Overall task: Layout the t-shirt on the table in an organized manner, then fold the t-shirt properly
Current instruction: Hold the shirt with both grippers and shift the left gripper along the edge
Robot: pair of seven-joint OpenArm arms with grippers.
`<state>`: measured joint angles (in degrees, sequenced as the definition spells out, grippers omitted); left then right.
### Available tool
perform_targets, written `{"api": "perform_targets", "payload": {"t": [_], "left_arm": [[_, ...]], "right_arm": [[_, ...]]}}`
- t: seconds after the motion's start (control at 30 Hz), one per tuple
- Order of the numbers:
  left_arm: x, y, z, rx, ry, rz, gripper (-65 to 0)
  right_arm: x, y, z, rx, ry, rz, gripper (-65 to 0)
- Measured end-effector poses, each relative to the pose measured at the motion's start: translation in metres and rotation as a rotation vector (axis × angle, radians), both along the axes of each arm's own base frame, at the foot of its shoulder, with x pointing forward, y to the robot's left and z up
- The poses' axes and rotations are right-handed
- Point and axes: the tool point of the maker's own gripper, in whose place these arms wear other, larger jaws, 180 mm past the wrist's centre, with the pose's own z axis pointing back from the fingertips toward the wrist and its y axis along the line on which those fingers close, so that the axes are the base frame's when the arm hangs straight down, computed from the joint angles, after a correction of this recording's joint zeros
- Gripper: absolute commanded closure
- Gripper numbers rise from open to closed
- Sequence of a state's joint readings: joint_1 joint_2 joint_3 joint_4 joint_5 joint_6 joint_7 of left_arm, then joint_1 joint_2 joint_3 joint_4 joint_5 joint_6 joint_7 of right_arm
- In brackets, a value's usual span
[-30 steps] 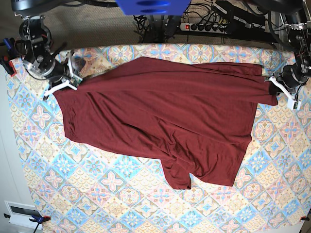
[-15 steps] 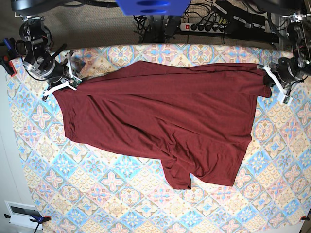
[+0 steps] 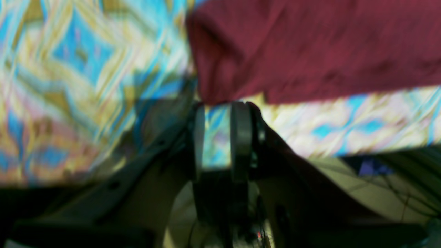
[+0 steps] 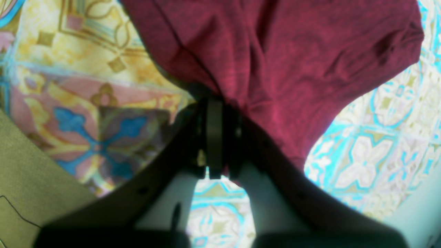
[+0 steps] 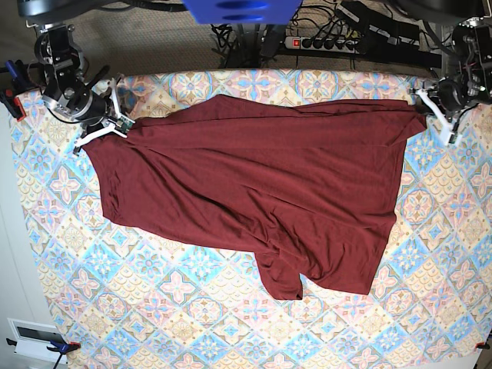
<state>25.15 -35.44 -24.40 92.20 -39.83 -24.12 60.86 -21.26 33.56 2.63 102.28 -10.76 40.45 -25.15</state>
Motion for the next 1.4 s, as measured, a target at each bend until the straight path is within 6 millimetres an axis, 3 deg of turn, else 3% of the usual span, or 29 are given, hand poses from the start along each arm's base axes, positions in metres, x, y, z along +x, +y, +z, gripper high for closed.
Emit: {"api": "perform_targets", "payload": {"t": [0.1,0.33,0.47,0.63,0.7,0.93,1.13,1.4], "left_arm": [[-0.004,-0.010,-0.005,-0.033,0.014,-0.009,-13.9],[-0.014,-0.012,-0.011,-0.039,0.044,0.002,-14.7],[-0.022,-0.011,-0.013,-0.034,0.072,0.002,-22.4],[-0.019,-0.020,-0.011,-0.094,0.056,0.013,-33.4],[-0.017,-0.025,-0.009,-0.127,0.045,0.021,-34.9],[-0.010,-0.041,-0.013,-0.189,-0.005,0.068,-35.1],[-0.011,-0.033,-0.013,-0.289,-0.102,0.275,-35.1],[-0.031,-0.029,-0.016,-0.341,-0.097,0.414,-35.1]], "right_arm": [[0.001,0.000,0.001,0.000,-0.003,0.000,0.0],[0.001,0.000,0.001,0.000,-0.003,0.000,0.0],[0.001,0.000,0.001,0.000,-0.003,0.000,0.0],[0.001,0.000,0.001,0.000,-0.003,0.000,0.0],[0.001,0.000,0.001,0.000,-0.003,0.000,0.0],[0.000,0.000,0.001,0.000,-0.002,0.000,0.0],[0.000,0.000,0.001,0.000,-0.003,0.001,0.0],[0.000,0.001,0.001,0.001,-0.003,0.000,0.0]]}}
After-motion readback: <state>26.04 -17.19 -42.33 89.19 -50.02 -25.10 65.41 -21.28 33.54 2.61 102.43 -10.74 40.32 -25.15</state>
